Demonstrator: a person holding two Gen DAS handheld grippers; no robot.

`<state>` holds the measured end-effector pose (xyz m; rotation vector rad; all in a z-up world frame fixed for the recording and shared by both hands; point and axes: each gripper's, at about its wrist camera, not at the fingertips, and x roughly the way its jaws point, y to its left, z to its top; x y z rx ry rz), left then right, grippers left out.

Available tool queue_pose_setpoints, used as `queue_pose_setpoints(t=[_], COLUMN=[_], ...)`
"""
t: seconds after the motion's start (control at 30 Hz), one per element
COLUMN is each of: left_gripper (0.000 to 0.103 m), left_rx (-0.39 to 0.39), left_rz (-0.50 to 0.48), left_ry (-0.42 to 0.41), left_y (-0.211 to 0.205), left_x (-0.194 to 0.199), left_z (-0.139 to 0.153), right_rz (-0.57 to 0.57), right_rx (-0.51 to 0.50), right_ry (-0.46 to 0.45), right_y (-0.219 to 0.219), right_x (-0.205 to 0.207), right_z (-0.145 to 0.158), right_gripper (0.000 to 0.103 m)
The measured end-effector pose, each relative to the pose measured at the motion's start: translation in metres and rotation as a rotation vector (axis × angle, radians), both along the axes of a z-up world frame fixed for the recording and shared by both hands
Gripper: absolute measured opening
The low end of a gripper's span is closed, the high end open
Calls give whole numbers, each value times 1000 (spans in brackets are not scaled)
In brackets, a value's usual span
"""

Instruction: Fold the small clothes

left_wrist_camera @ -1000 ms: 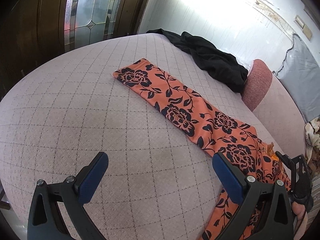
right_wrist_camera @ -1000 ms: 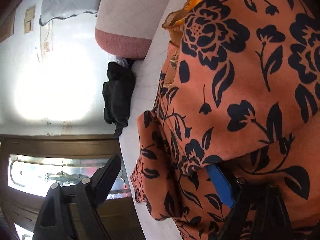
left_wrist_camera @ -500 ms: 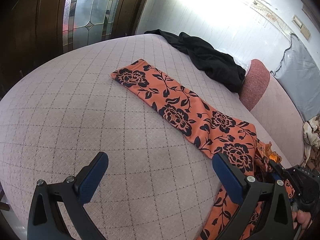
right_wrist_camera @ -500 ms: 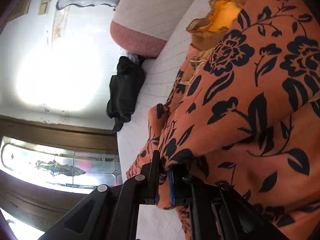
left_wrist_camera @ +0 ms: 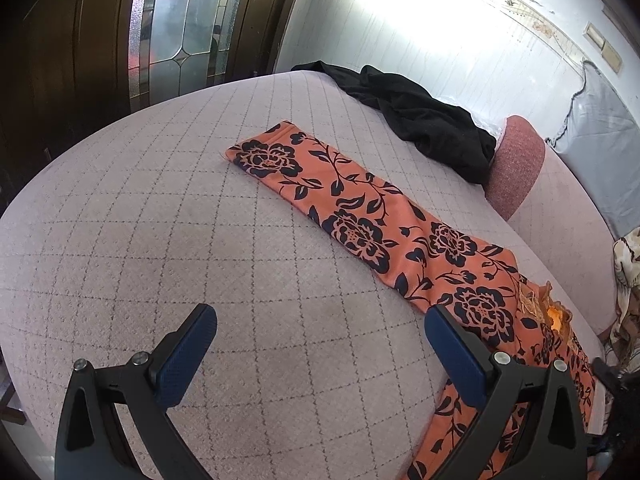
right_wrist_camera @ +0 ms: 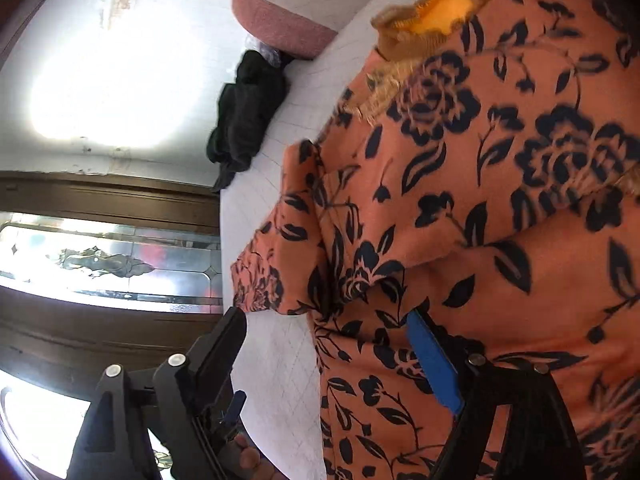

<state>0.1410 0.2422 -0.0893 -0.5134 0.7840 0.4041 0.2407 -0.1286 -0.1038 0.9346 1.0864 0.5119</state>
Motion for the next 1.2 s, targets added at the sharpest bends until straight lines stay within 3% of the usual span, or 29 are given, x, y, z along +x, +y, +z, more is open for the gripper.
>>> queue_pose_setpoints(t=[0.1,0.2,0.27,0.33,0.37,0.4,0.47,0.57,0.67,0.8,0.83,0.93,1.0,1.03,1.13,1.17,1.2], left_gripper=[103,103,103,103,103,103,103,103,103,103,103,103,103,103,103,103,103], left_rx=[13,77,157,204,228,248,247,206,189,213,214,225,280,288,275,281,289], left_rz=[-2,-18,-63,-159,-215,-283,-410,-567,-647,-658,-657,-646,-643,-643,-647,-646,-645], left_ry=[-5,-51,-77,-112,-127,-139,-137,-129,-72,39,71,159,157,161,162,161,162], left_y=[-2,-13,-32,-59,-77,-97,-139,-196,-234,-255,-256,-254,-257,-258,-255,-256,-256], left_x=[0,-4,-4,-2,1,7,29,64,100,130,135,144,141,141,139,137,136], left_z=[3,16,27,41,47,52,58,53,33,-7,-18,-46,-51,-52,-53,-53,-54], right_rz=[-53,-126,-251,-355,-350,-319,-243,-258,-349,-365,-349,-288,-222,-208,-258,-254,-207], right_rx=[-25,-27,-71,-109,-46,-26,-51,-113,-210,-257,-258,-247,-320,-374,-517,-547,-582], right_ry=[-93,-146,-96,36,37,9,-74,-146,-168,-96,-79,-64,-59,-62,-178,-190,-131], right_y=[-58,-136,-188,-233,-244,-246,-245,-259,-285,-316,-319,-318,-296,-290,-276,-274,-268], right_x=[16,45,61,63,60,59,57,60,73,109,117,133,144,147,143,144,152], right_z=[23,21,0,-35,-43,-39,-20,0,6,-16,-22,-32,-34,-33,-3,0,-11], right_gripper=[85,85,85,83,76,77,78,78,79,76,73,47,23,16,8,8,8])
